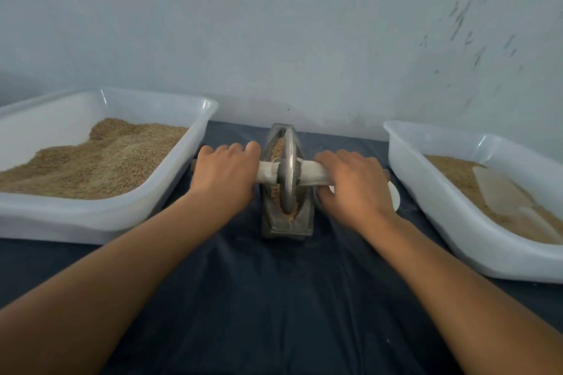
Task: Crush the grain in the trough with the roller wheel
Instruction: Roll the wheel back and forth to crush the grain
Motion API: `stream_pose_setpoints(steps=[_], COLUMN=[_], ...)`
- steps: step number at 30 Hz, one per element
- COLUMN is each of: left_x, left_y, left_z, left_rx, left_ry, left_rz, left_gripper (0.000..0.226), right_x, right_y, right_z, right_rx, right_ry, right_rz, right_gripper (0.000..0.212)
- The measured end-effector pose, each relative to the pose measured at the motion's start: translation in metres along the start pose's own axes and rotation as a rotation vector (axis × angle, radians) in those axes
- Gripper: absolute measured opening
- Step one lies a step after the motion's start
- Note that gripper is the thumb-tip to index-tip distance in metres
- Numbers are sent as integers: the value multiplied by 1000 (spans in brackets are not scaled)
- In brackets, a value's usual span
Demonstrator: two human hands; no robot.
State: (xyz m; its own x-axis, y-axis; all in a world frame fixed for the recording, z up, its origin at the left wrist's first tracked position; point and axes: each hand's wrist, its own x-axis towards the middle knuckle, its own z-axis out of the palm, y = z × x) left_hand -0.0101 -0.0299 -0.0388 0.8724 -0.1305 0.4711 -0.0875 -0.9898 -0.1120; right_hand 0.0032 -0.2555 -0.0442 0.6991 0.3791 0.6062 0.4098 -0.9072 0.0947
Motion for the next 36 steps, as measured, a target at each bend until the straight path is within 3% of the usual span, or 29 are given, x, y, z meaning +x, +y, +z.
stream_pose_setpoints(steps=[8,15,28,36], left_x=[20,57,103,91], left_y=[-1,0,-7,-2], left_z=[18,35,57,52], left_rx=[56,99,78,100], left_ry=[-29,15,140,137], left_rz=[-33,-17,-19,-15], left_gripper=[34,31,11,18], right_x=[23,48,99,84], right_y=[12,27,46,45], right_z=[23,50,76,77], right_rx=[-91,-19,-13,-33], right_ry=[-62,-198,-271,-209], right_rz=[-46,79,140,160], right_gripper=[24,23,37,26])
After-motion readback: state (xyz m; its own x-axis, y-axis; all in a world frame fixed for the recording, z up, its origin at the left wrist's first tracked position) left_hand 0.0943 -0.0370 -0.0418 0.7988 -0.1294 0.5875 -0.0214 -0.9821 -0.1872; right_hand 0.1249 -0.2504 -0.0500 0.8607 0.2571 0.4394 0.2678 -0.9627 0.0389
